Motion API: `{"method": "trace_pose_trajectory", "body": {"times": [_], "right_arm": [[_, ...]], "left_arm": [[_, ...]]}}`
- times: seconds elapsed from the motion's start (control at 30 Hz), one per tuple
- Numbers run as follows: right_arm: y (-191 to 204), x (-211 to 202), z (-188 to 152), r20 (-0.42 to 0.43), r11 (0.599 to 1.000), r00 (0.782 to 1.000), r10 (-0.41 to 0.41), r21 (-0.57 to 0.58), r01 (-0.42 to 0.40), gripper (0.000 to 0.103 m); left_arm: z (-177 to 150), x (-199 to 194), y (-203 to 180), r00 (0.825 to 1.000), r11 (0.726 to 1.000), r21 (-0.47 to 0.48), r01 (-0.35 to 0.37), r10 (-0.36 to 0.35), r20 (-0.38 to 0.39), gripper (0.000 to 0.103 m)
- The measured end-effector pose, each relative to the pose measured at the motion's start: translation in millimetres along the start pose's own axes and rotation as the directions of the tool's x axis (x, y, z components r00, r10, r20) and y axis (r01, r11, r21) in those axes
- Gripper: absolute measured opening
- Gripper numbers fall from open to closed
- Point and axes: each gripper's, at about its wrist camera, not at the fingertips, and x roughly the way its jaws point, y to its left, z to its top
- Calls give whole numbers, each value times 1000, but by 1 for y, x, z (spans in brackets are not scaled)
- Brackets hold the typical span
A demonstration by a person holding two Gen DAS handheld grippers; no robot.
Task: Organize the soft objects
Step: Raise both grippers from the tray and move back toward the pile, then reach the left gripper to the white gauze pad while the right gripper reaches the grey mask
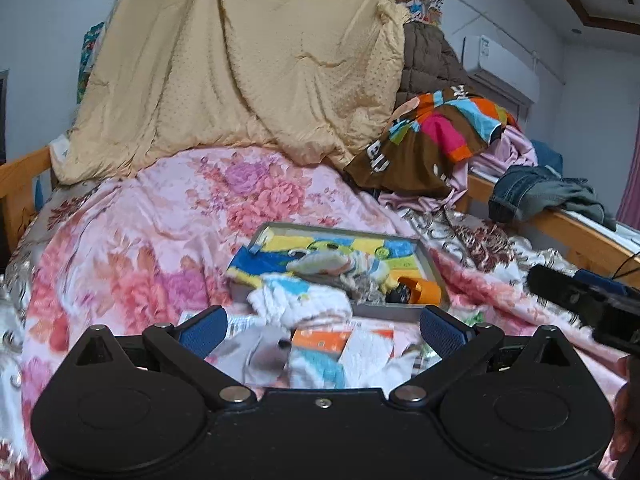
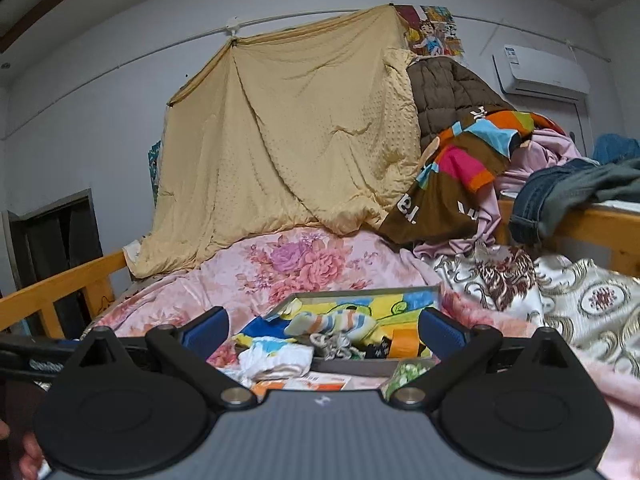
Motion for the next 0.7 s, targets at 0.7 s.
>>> {"method": "trace_pose_trajectory", "body": {"times": [0.7], "right_arm": [[16, -33, -55, -163, 982, 969, -187, -9, 188, 103]], "left_arm": [[-57, 5, 17, 991, 991, 55, 118, -114, -66, 102]]}}
